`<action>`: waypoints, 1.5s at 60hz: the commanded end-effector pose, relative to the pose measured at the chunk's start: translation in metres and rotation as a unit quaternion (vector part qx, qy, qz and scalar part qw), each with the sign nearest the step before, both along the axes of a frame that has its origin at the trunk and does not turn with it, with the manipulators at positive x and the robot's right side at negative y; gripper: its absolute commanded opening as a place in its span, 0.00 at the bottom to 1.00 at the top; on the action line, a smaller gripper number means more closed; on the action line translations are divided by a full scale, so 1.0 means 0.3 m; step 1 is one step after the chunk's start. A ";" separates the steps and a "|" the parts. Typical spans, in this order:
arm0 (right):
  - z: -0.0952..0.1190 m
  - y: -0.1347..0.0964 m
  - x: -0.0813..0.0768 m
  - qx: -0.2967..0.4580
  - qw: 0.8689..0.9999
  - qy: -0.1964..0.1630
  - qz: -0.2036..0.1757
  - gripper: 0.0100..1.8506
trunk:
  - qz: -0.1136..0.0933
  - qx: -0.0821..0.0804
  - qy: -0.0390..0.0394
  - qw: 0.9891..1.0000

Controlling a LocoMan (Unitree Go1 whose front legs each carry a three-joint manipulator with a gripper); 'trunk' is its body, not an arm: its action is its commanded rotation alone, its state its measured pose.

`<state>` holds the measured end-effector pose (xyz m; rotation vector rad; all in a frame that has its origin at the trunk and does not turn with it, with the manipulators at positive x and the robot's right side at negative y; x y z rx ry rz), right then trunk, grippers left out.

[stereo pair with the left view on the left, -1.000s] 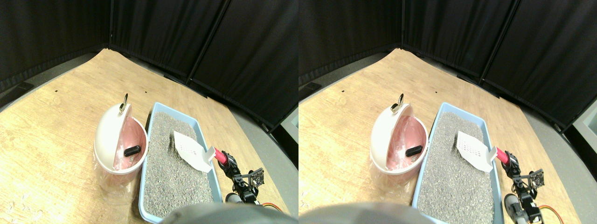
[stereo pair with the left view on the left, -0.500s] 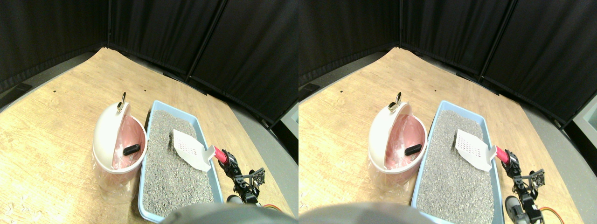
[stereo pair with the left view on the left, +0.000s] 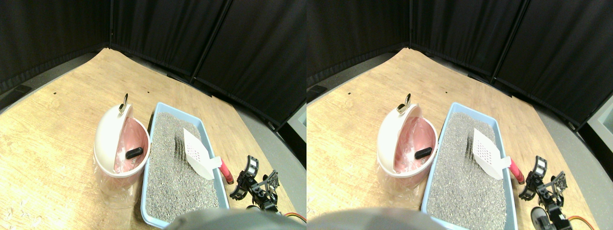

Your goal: Scoop (unimanual)

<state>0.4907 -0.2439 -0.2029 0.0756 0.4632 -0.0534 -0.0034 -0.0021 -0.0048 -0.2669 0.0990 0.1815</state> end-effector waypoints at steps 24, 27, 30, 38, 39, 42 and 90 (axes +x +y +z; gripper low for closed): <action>0.165 -0.030 -0.081 0.004 0.995 -0.088 0.053 0.53 | -0.022 0.018 0.002 1.000; 0.167 -0.032 -0.086 0.010 0.992 -0.101 0.073 0.45 | -0.025 0.020 0.003 0.999; 0.165 -0.036 -0.094 0.004 0.989 -0.121 0.084 0.32 | -0.029 0.023 0.002 0.999; 0.164 -0.047 -0.104 0.029 0.982 -0.156 0.100 0.03 | -0.038 0.031 0.000 0.999; 0.166 -0.047 -0.107 0.025 0.982 -0.157 0.099 0.03 | -0.038 0.031 0.000 0.999; 0.166 -0.049 -0.110 0.024 0.981 -0.163 0.099 0.03 | -0.041 0.033 -0.001 0.999; 0.207 -0.057 -0.289 -0.008 0.970 -0.219 0.105 0.03 | -0.082 0.068 -0.007 0.994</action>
